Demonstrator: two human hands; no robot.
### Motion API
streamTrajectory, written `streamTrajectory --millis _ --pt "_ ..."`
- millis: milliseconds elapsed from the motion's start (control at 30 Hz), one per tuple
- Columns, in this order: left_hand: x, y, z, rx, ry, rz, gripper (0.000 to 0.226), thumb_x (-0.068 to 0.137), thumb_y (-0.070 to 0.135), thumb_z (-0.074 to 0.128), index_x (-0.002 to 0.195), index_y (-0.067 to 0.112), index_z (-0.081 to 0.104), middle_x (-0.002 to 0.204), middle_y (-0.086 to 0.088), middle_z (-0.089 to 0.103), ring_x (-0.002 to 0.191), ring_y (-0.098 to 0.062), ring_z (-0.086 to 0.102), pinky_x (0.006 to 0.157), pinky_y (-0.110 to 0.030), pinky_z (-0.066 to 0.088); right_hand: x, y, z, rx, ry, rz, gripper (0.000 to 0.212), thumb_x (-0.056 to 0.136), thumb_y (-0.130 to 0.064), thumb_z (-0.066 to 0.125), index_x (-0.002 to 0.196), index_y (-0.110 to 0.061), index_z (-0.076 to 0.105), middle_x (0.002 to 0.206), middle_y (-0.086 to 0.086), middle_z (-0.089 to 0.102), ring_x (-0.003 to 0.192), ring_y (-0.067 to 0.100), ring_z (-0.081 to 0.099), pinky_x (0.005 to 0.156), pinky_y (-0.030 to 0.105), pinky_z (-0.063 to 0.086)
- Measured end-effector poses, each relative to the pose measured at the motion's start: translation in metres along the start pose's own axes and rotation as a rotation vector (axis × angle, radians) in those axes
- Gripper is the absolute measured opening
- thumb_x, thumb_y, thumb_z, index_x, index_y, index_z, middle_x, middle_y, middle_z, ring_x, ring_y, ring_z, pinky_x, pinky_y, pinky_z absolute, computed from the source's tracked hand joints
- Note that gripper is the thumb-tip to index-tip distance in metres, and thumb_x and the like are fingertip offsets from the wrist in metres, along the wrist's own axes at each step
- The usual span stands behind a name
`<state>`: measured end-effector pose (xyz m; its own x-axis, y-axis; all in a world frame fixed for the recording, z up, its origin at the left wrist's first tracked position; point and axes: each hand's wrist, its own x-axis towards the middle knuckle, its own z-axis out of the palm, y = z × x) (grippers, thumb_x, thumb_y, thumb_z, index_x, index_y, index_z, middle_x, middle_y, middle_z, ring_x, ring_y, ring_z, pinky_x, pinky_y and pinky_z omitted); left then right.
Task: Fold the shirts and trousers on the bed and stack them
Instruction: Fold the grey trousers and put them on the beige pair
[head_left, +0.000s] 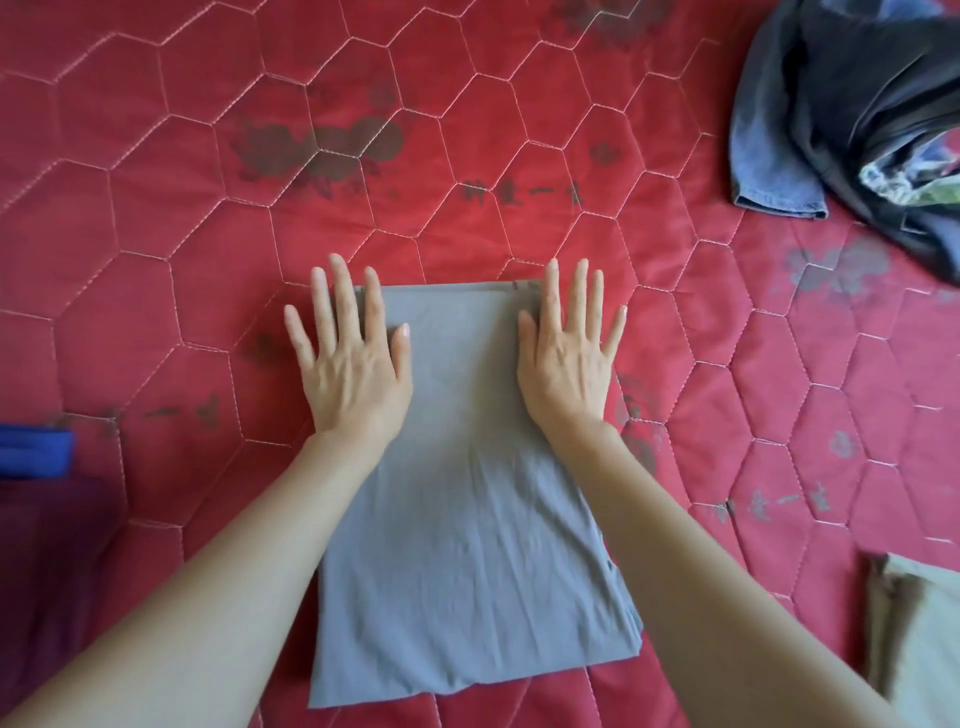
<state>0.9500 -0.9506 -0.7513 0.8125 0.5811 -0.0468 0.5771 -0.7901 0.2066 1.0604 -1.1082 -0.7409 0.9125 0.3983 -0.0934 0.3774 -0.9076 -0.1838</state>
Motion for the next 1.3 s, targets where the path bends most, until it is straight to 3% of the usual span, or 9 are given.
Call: streamTrajectory --millis 100,167,300,500,733,933,1100,1200,1300 --pt "-0.036 0.001 -0.005 0.032 0.099 0.206 0.057 0.101 0.035 0.028 0.154 0.015 0.021 0.162 -0.011 0.010 0.150 -0.030 0.007 0.117 -0.055 0.002 -0.054 -0.015 0.002 0.006 0.146 -0.114 0.055 0.099 -0.031 0.032 0.152 -0.020 0.026 0.160 0.013 0.017 0.149 0.028 0.011 0.118 0.055 0.007" --pt "-0.072 -0.004 -0.003 0.071 0.097 0.343 0.055 0.101 0.036 0.027 0.153 0.018 0.025 0.162 -0.010 0.014 0.149 -0.029 0.011 0.118 -0.055 0.005 -0.098 -0.019 0.012 0.008 0.119 -0.166 0.053 0.099 -0.032 0.035 0.151 -0.021 0.032 0.158 0.013 0.022 0.148 0.027 0.015 0.118 0.056 0.011" --pt "-0.119 -0.033 0.007 0.095 -0.049 0.320 0.057 0.097 0.039 0.031 0.151 0.020 0.033 0.160 -0.009 0.021 0.148 -0.030 0.019 0.112 -0.059 0.020 -0.142 0.003 0.024 -0.063 -0.022 -0.172 0.053 0.099 -0.041 0.034 0.150 -0.026 0.031 0.159 0.004 0.023 0.148 0.020 0.014 0.117 0.057 0.016" --pt "-0.122 -0.035 0.001 0.132 -0.151 0.253 0.060 0.097 0.041 0.028 0.153 0.019 0.024 0.161 -0.008 0.017 0.149 -0.028 0.011 0.116 -0.058 0.011 -0.153 0.023 0.016 -0.059 -0.118 0.024 0.057 0.099 -0.047 0.022 0.153 -0.034 0.011 0.162 0.000 0.010 0.150 0.019 0.003 0.118 0.056 0.006" --pt "-0.049 -0.018 -0.019 0.181 -0.192 0.415 0.060 0.101 0.044 0.029 0.152 0.014 0.027 0.160 -0.013 0.019 0.148 -0.034 0.015 0.117 -0.058 0.010 -0.201 0.040 0.001 0.032 -0.109 0.214 0.067 0.095 -0.054 0.026 0.153 -0.022 0.019 0.160 0.010 0.018 0.149 0.025 0.009 0.119 0.054 0.009" --pt "0.023 0.013 -0.018 0.327 -0.286 0.583 0.066 0.099 0.053 0.016 0.155 0.021 0.001 0.163 -0.005 0.000 0.150 -0.028 0.000 0.118 -0.053 0.001 -0.255 0.037 0.000 0.112 -0.018 0.392 0.069 0.093 -0.055 0.032 0.152 -0.019 0.024 0.159 0.016 0.019 0.148 0.027 0.015 0.118 0.053 0.017" --pt "0.052 0.026 -0.016 0.233 -0.380 0.637 0.076 0.097 0.058 0.025 0.155 0.014 0.001 0.162 -0.007 0.014 0.147 -0.027 0.014 0.117 -0.049 0.015 -0.273 0.005 0.006 0.404 0.068 0.698 0.084 0.091 -0.059 0.040 0.152 -0.019 -0.002 0.161 0.015 -0.004 0.150 0.026 0.006 0.121 0.033 0.014" --pt "0.060 0.032 -0.017 0.116 -0.368 0.587 0.083 0.092 0.062 0.041 0.152 0.009 0.019 0.152 -0.011 0.029 0.137 -0.034 0.029 0.108 -0.050 0.028 -0.274 -0.026 0.010 0.606 0.179 0.926 0.087 0.091 -0.051 0.046 0.153 -0.014 -0.004 0.162 0.010 0.000 0.149 0.018 0.004 0.109 0.003 0.000" --pt "0.066 0.038 -0.018 0.061 -0.345 0.498 0.082 0.083 0.066 0.054 0.138 0.007 0.040 0.135 -0.017 0.041 0.123 -0.037 0.039 0.100 -0.051 0.034 -0.267 -0.055 0.014 0.703 0.345 1.068 0.085 0.093 -0.038 0.056 0.154 -0.009 0.005 0.160 0.010 0.014 0.147 0.018 0.014 0.104 -0.003 0.001"
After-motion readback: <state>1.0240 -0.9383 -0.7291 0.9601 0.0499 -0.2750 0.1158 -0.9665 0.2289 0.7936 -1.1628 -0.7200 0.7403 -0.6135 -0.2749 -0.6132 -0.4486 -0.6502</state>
